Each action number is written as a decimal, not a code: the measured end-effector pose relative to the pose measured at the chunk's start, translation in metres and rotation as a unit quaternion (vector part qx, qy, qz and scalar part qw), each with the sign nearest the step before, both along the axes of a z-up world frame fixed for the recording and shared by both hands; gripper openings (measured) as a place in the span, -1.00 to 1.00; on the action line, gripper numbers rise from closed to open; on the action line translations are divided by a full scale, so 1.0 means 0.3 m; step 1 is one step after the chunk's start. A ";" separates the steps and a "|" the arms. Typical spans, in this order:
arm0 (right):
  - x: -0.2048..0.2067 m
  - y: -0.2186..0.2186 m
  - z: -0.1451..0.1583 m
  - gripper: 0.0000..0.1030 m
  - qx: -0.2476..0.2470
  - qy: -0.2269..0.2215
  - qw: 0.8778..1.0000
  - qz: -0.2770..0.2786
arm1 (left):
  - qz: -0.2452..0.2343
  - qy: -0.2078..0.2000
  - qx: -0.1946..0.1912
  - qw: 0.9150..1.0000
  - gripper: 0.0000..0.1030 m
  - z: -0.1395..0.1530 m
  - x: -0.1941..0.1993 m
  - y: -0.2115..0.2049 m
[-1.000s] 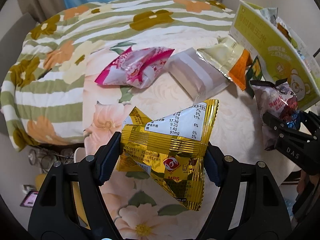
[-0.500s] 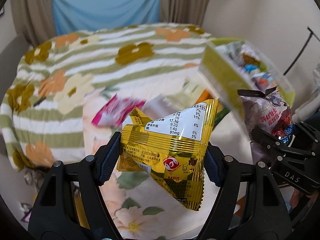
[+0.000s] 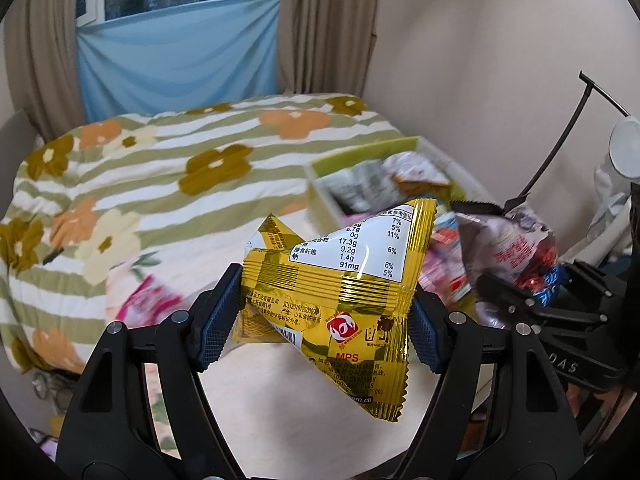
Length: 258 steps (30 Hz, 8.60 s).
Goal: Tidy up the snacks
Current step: 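Carry the gold bag and red-blue bag over the green box with both grippers, then open both grippers to release the bags into the box and withdraw, then reach toward the remaining bags on the table with both grippers, then grasp the clear pink-filled pack with the left gripper while the right grasps the cream-orange bag, then carry the clear pack and cream-orange bag over the green box with both grippers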
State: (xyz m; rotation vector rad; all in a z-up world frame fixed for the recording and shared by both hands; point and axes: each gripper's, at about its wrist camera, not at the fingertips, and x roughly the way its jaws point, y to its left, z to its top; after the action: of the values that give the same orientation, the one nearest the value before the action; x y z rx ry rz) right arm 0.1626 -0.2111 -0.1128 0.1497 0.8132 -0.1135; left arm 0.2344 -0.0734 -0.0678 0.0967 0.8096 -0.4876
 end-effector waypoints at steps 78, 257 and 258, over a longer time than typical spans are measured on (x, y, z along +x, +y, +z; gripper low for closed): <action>0.071 -0.314 0.129 0.97 0.040 -0.062 0.977 0.200 | 0.270 0.038 -0.003 0.962 0.95 -0.025 -0.277 0.047; 0.059 -0.407 0.009 0.44 0.039 0.054 0.997 0.035 | 0.008 0.153 -0.068 0.986 0.20 -0.221 0.103 -0.407; 0.057 -0.418 0.004 0.44 0.039 0.055 0.997 0.038 | 0.015 0.156 -0.065 0.985 0.25 -0.237 0.103 -0.424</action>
State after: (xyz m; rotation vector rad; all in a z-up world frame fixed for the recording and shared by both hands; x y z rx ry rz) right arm 0.1797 -0.3365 -0.1116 0.1862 0.9320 -0.0176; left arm 0.2654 -0.2005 -0.1389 -0.1157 1.0821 -0.5322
